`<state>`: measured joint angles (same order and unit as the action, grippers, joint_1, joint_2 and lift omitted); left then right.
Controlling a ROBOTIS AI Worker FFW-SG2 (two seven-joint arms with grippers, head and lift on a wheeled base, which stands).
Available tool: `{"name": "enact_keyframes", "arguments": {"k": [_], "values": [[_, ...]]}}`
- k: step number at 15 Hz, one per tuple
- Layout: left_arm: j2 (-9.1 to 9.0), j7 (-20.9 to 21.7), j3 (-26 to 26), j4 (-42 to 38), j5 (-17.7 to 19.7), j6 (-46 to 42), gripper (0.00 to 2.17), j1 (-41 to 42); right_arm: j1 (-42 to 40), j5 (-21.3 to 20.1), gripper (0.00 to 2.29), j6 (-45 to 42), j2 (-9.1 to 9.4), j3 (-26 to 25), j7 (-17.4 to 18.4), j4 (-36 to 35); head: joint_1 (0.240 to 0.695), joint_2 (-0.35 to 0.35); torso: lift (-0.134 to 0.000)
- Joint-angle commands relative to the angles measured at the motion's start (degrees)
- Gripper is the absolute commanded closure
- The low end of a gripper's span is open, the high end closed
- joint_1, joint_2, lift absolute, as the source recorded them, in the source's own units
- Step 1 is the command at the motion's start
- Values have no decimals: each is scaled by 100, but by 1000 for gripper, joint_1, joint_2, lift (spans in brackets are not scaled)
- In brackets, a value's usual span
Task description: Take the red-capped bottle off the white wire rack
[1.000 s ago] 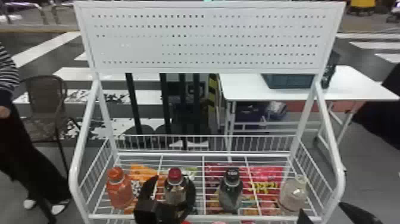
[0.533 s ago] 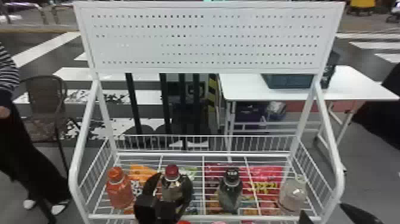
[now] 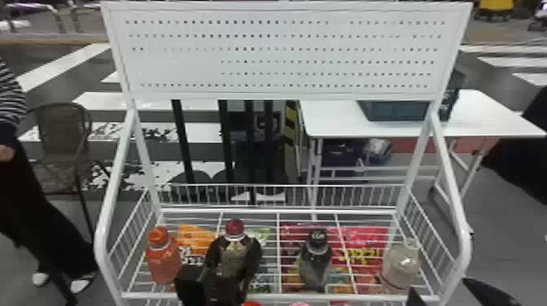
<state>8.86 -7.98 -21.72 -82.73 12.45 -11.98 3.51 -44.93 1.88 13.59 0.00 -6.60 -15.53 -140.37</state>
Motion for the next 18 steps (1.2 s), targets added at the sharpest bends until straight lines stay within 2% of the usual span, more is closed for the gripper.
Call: {"name": "enact_keyframes", "arguments": {"k": [1, 4, 7, 10, 15, 18], "values": [[107, -46, 10, -797, -32, 69, 1838, 343, 11, -3, 154, -9, 5, 36, -3, 1, 499, 0, 0], [186, -98, 388, -2115, -94, 456, 1835, 976, 55, -12, 154, -27, 5, 89, 6, 45, 499, 0, 0], [362, -195, 818, -3188, -59, 614, 1835, 1583, 72, -30, 154, -44, 5, 142, -3, 71, 499, 0, 0], [441, -107, 1644, -4067, 117, 755, 1835, 2312, 90, -30, 154, -62, 5, 142, 6, 89, 499, 0, 0], [406, 156, 2875, -4330, 671, 632, 1831, 3094, 134, -153, 154, -114, 5, 326, 102, 141, 499, 0, 0], [362, 332, 3297, -4260, 856, 174, 1828, 3376, 160, -276, 154, -114, 5, 493, 155, 159, 499, 0, 0]]}}
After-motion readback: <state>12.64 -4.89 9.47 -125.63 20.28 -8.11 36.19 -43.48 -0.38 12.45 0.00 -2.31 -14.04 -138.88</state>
